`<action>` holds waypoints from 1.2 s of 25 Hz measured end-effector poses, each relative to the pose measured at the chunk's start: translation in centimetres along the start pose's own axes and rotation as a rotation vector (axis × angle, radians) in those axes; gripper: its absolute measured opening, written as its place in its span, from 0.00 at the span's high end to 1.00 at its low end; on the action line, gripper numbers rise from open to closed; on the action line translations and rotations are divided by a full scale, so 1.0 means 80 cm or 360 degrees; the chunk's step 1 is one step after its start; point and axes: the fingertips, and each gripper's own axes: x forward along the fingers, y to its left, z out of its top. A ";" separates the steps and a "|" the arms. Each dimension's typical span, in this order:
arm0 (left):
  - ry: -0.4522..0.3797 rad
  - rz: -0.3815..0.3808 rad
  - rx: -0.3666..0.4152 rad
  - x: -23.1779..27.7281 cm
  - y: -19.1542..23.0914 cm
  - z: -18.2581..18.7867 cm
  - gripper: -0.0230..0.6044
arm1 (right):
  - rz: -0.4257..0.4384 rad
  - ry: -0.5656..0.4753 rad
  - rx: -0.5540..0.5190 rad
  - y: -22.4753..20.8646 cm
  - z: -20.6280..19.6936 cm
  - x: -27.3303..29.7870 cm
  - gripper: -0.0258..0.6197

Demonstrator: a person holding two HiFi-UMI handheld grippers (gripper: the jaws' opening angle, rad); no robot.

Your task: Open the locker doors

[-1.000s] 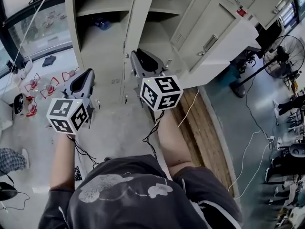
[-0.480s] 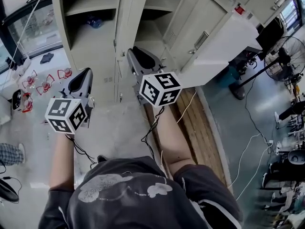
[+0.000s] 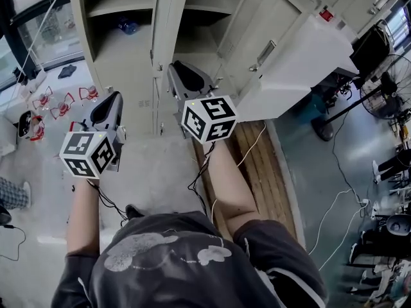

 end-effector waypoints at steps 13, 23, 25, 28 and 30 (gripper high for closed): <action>-0.0039 0.0168 0.0065 -0.026 -0.068 -0.010 0.95 | -0.0026 0.0019 -0.0109 -0.042 0.001 -0.113 0.89; 0.0031 0.0334 0.0026 -0.047 -0.137 -0.062 0.95 | 0.0055 0.0195 -0.0186 -0.071 -0.042 -0.202 0.91; 0.0079 0.0349 0.0014 -0.050 -0.147 -0.079 0.95 | 0.0066 0.0225 -0.0179 -0.075 -0.055 -0.215 0.91; 0.0138 0.0353 0.0006 -0.051 -0.158 -0.099 0.95 | 0.0071 0.0273 -0.0156 -0.082 -0.078 -0.234 0.91; 0.0162 0.0351 0.0017 -0.050 -0.164 -0.107 0.95 | 0.0065 0.0303 -0.0139 -0.086 -0.092 -0.246 0.91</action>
